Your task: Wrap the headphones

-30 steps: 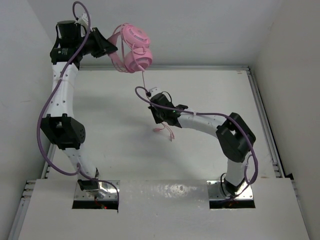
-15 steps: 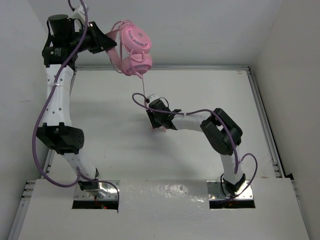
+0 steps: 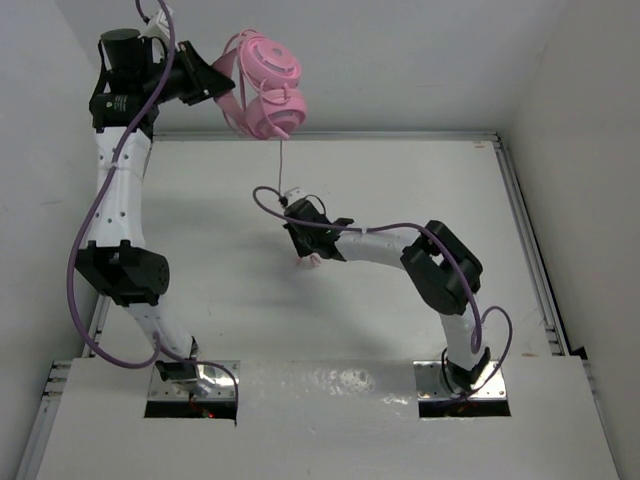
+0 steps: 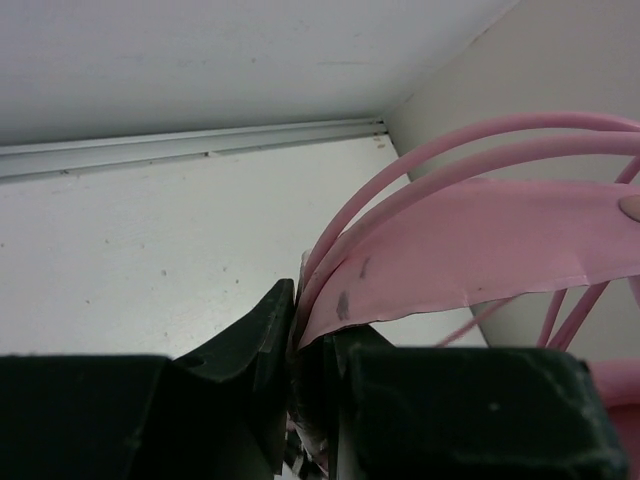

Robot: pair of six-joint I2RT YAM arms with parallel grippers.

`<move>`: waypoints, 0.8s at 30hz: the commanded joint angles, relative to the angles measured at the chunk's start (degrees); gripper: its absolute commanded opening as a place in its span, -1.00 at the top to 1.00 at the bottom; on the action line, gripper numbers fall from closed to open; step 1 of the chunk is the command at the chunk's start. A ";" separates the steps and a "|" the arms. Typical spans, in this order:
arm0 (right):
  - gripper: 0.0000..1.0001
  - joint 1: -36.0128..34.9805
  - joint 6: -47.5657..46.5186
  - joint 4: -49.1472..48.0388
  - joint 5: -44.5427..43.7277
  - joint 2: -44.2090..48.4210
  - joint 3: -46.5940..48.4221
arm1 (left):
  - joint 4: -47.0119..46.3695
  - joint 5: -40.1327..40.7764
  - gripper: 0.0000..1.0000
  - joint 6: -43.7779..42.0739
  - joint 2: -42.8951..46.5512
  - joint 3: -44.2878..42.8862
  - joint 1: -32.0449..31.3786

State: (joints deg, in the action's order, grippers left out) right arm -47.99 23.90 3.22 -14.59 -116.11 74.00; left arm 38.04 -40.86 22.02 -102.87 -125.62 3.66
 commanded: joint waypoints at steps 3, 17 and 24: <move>1.00 -7.72 -7.81 13.97 1.67 4.84 12.63 | -7.02 8.04 1.00 3.39 -2.50 -1.56 -0.93; 1.00 -8.88 -3.34 28.56 8.34 10.30 24.33 | -8.86 32.95 1.00 -18.68 2.67 19.27 -8.49; 1.00 -6.69 -5.44 50.62 7.48 8.98 39.71 | -8.69 40.59 1.00 -36.92 2.76 23.31 -13.76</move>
State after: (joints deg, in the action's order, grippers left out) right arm -55.64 20.32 44.84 -6.39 -108.62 105.08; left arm 35.57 -5.30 -4.93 -104.60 -102.69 -7.51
